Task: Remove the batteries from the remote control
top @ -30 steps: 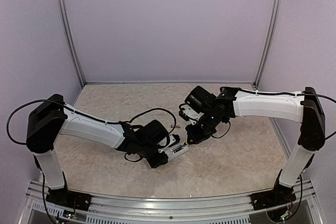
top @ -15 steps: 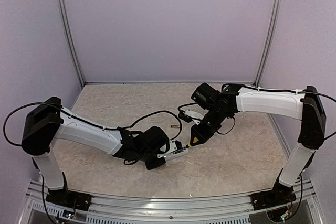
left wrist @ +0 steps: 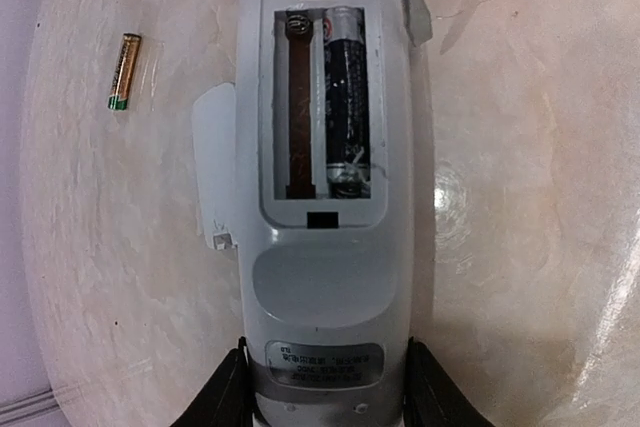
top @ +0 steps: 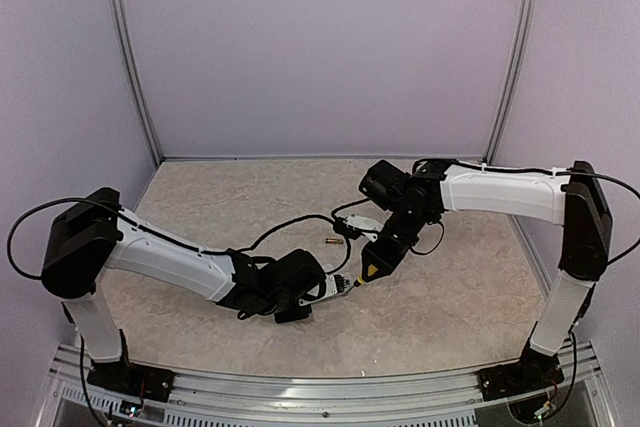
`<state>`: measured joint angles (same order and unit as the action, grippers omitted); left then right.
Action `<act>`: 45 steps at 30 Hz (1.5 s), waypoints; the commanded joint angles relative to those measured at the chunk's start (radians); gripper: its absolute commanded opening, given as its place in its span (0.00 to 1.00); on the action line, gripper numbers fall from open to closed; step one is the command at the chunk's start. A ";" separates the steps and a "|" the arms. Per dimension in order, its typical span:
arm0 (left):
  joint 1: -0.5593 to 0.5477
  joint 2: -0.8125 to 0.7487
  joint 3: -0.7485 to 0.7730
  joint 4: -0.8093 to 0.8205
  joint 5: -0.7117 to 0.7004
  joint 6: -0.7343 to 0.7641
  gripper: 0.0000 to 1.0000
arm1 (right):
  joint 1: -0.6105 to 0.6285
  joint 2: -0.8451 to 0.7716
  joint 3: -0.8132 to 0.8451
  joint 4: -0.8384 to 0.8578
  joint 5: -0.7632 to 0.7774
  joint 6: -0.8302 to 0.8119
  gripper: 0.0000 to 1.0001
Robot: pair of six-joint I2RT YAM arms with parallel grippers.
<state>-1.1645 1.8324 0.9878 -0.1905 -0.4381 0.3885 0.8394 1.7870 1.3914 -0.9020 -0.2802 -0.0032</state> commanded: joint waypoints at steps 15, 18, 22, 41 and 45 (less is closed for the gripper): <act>-0.006 0.000 -0.037 0.005 0.053 0.071 0.09 | -0.039 0.028 0.151 -0.012 -0.021 -0.244 0.00; -0.006 0.001 -0.041 0.008 0.042 0.069 0.09 | -0.040 0.042 0.150 -0.037 -0.052 -0.277 0.00; -0.006 0.003 -0.044 0.006 0.035 0.073 0.08 | -0.039 0.051 0.149 -0.049 -0.070 -0.304 0.00; -0.015 0.011 -0.031 0.002 0.030 0.087 0.08 | -0.040 0.128 0.167 -0.081 -0.001 -0.369 0.00; -0.017 0.015 -0.031 0.003 0.031 0.084 0.07 | -0.038 0.117 0.143 -0.072 -0.012 -0.392 0.00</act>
<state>-1.1671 1.8313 0.9730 -0.1520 -0.4278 0.4606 0.8062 1.8858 1.5436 -0.9539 -0.3031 -0.3595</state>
